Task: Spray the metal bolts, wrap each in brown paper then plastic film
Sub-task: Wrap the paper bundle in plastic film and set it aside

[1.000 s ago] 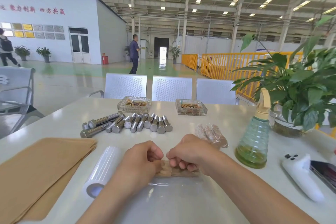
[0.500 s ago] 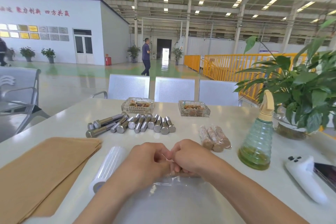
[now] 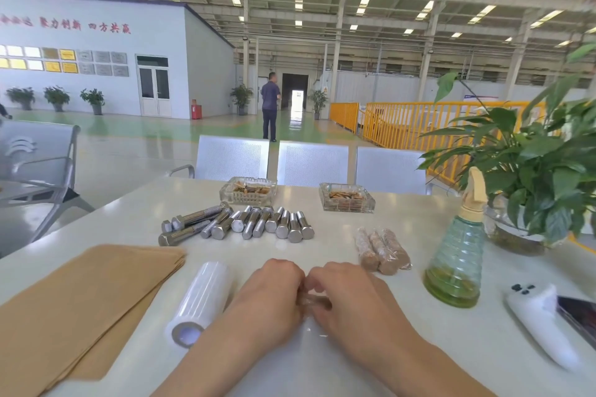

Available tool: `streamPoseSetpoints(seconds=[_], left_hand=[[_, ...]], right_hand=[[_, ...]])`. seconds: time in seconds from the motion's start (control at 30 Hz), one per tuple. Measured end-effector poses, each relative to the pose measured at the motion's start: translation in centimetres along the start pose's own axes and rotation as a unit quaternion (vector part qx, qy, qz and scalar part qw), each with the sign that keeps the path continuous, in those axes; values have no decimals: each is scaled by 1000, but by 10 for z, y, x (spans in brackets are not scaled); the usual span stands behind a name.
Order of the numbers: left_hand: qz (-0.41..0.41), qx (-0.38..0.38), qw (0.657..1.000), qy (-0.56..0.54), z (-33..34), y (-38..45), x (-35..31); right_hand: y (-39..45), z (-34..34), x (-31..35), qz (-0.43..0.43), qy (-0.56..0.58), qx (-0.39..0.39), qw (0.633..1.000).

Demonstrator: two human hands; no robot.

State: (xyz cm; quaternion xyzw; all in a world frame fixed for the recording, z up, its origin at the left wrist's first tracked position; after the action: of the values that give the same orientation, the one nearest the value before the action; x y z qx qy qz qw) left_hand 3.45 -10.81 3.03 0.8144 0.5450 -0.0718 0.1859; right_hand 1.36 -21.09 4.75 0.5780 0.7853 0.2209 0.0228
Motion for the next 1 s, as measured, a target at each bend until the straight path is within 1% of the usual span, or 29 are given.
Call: streamPoseSetpoints(seconds=[0.07,0.2,0.23,0.3,0.33,0.37,0.4,0.47,0.5,0.57,0.6,0.63,0.67,0.73,0.77,0.83,0.93,1.0], left_hand=[[-9,15,1000,-6,1,1,1],[-8,34,999,-13,-11,-4,0],[-16,20,1000,-3,-20,-9,5],[-55,-20,996,74,-48,-23,26],[-93,-12,988,121,-59,-31,43],[-136,19,980,147,-62,-38,61],[-168,58,972,151,-60,-45,75],[-190,113,968,122,-50,-55,89],[-189,117,969,108,-49,-57,89],[-180,83,975,100,-58,-55,87],[-183,58,978,83,-68,-56,86],[-191,29,981,34,-78,-55,86],[-193,-11,980,-48,-88,-52,87],[-174,-100,955,-220,-113,-47,79],[-157,-120,941,-274,-123,-44,72],[-125,-113,925,-341,-132,-34,50],[-108,-101,914,-378,-127,-12,21],[-102,-90,909,-395,-118,3,-1]], right_hand=[[-5,4,7,-17,-16,-5,1000],[-8,4,14,-23,-47,-31,998],[-8,5,15,-20,-51,-32,998],[-9,6,16,-7,-51,-29,998],[-10,5,18,-4,-50,-30,998],[-11,4,19,-6,-55,-38,998],[-13,4,21,-5,-58,-36,998],[-14,5,24,1,-60,-35,998],[-15,3,25,3,-64,-46,997],[-18,-7,30,-3,-72,-100,992],[-18,-10,30,4,-76,-106,991],[-18,-7,29,9,-71,-96,993],[-19,-4,31,5,-72,-88,993],[-20,-5,30,13,-88,-94,992],[-21,-6,32,17,-96,-83,992],[-20,-9,32,31,-109,-100,989],[-23,-8,33,31,-119,-114,986],[-27,-5,32,32,-101,-109,988]])
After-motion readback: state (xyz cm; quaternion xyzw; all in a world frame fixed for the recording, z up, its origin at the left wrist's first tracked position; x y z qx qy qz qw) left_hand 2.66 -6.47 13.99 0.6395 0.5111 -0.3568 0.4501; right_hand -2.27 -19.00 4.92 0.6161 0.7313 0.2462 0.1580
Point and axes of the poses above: each hand's wrist, its own y-axis towards the middle knuckle, its own z-axis out of the palm, x = y × z, the point moved 10 cm from there along y, towards the middle knuckle, and after that the axes turned 10 degrees about z, right-handed, at the moved point
